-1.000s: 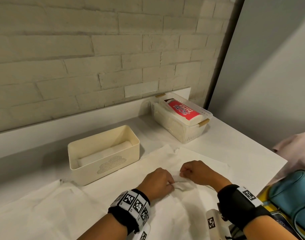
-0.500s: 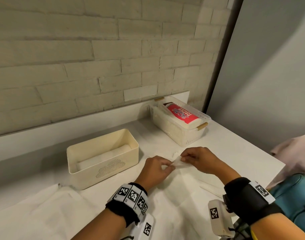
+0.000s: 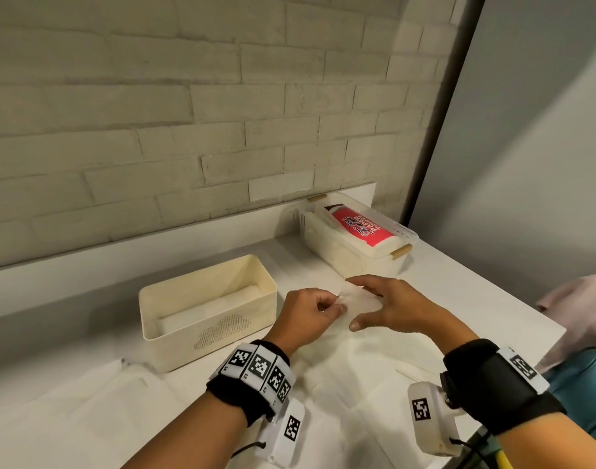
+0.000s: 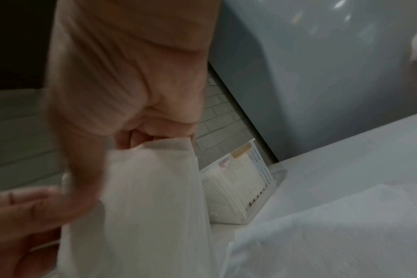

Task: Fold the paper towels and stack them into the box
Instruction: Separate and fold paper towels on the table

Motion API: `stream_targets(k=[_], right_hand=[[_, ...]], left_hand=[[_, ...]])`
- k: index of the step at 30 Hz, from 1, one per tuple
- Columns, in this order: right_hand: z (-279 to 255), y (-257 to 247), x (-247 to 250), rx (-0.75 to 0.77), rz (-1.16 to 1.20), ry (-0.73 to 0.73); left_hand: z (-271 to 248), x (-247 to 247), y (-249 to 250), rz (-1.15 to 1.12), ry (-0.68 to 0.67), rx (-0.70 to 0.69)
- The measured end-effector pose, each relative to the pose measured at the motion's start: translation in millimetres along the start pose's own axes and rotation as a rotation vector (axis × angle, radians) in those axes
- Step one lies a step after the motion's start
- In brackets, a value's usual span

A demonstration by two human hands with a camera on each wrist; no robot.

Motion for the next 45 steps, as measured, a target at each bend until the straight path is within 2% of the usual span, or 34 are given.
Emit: stream_targets(k=[4,11,15,22,26,31,35,45], right_hand=[[8.7,-12.1,12.3,0.026,-0.079,0.109],[12.7,-58.2,34.3,0.122,-0.224,0.164],[10.3,-77.1,48.5,0.171,-0.204,0.192],[5.3,-87.5,67.4,0.157,-0.142,0.233],[3.9,-87.6,73.9,0.156,-0.045,0.246],[5.2,-87.9,74.3,0.154,-0.005,0.256],[4.8,-89.5,77.0,0.161,0.031,0.259],[5.7,-107.2,74.7,0.246,0.002,0.256]], left_hand=[[4.4,7.5,9.1,-0.006,0.016,-0.031],[8.0,34.5,26.5,-0.052,0.094,-0.078],[6.7,41.6,28.0,-0.233,0.050,0.010],[1.9,47.1,13.3,-0.192,0.030,0.116],[-3.1,51.4,14.6,-0.161,0.061,0.064],[-3.0,68.2,26.1,-0.079,0.210,-0.050],[-1.7,71.9,31.8,-0.030,0.253,-0.092],[-6.2,74.9,25.9,-0.258,0.288,0.040]])
Point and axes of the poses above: each hand's wrist, its own z-axis towards the middle knuckle, its own x-axis out of the back of the hand, y = z × x, the point moved 8 cm from there along z, towards the middle knuckle, and after that the axes turned 1 degree about -z, right-handed, at the moved point
